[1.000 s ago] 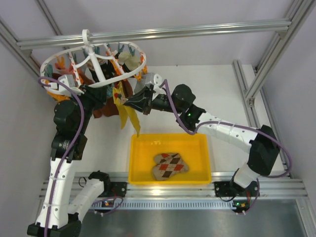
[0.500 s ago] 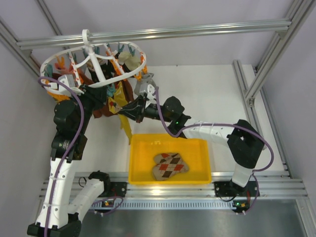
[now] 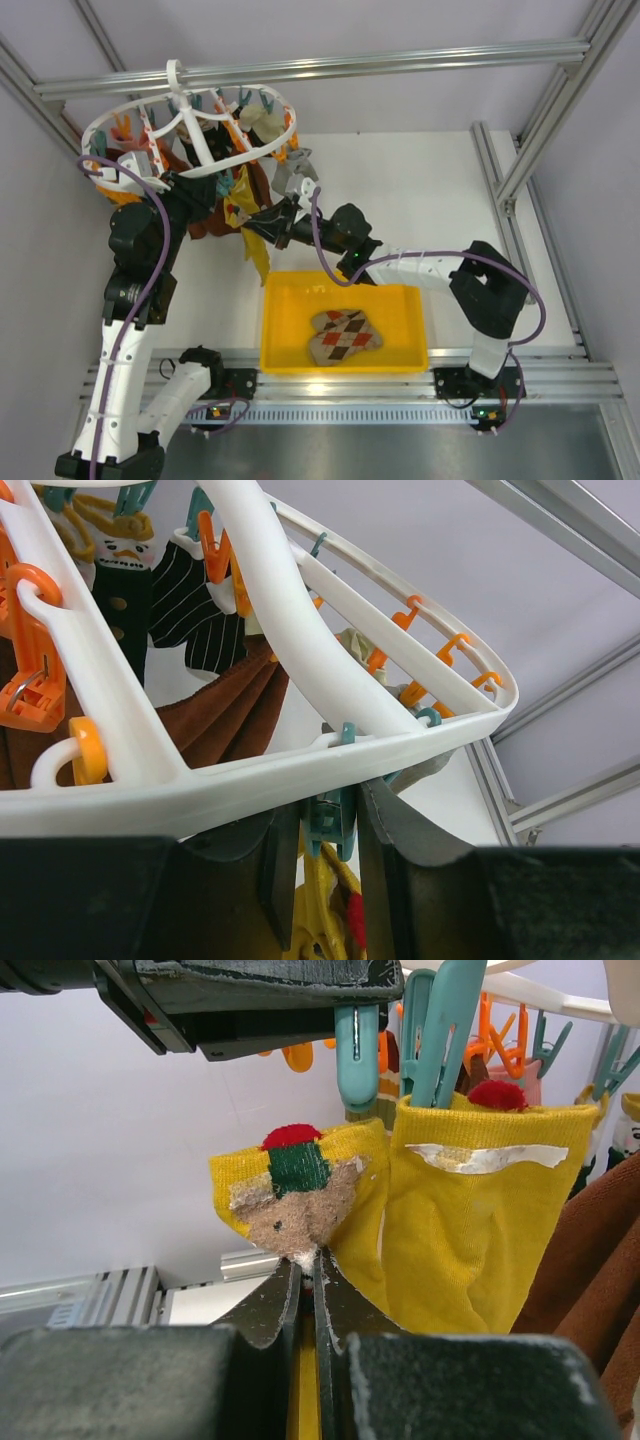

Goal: Clip the socks to the hanger
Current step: Clamp the sock onto the hanger.

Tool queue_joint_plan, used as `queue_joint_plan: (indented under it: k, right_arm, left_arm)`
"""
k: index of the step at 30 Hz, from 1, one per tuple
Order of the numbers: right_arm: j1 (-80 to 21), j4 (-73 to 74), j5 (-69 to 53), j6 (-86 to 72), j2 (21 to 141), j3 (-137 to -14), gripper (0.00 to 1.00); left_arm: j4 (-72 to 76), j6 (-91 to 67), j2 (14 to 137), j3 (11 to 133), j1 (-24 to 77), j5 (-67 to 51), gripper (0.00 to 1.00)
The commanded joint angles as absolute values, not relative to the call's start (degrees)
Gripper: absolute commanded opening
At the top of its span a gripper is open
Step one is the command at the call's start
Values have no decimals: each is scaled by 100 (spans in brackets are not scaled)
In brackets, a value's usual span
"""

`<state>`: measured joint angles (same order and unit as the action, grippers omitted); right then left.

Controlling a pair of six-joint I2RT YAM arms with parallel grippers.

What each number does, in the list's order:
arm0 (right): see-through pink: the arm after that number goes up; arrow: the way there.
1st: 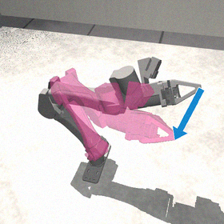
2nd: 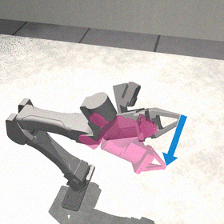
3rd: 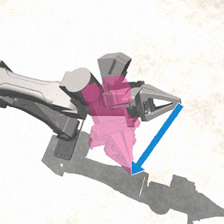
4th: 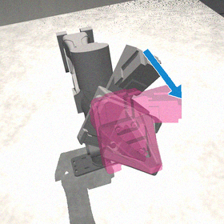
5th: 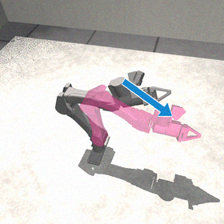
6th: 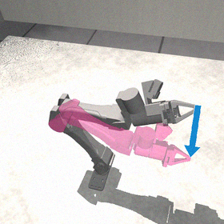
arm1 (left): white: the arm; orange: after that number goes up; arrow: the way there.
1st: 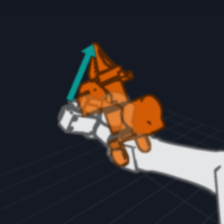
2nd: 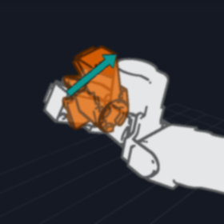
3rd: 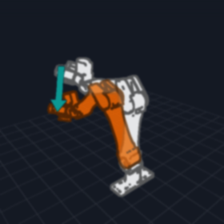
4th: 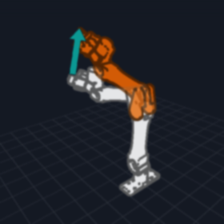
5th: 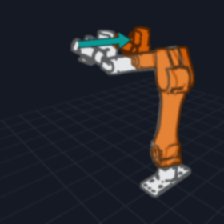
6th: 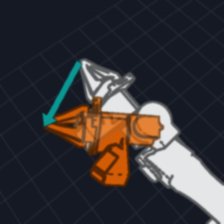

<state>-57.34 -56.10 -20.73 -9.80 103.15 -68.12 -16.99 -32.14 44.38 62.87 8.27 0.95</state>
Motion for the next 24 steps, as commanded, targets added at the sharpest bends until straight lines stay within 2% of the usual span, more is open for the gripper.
queue_joint_plan:
  k: [1,14,24]
  right_arm:
    - [-5731,-6240,-1995,-879,10415,-6855,0]
    - [-5599,-6547,-1591,-1001,10564,-7058,0]
    - [-5537,-6645,-1810,-1116,10617,-7268,0]
  left_arm:
    - [-1222,-3313,4491,6460,765,352,0]
    - [-1336,-3270,4509,6477,765,290,0]
    - [-1371,-3287,4518,6451,756,255,0]
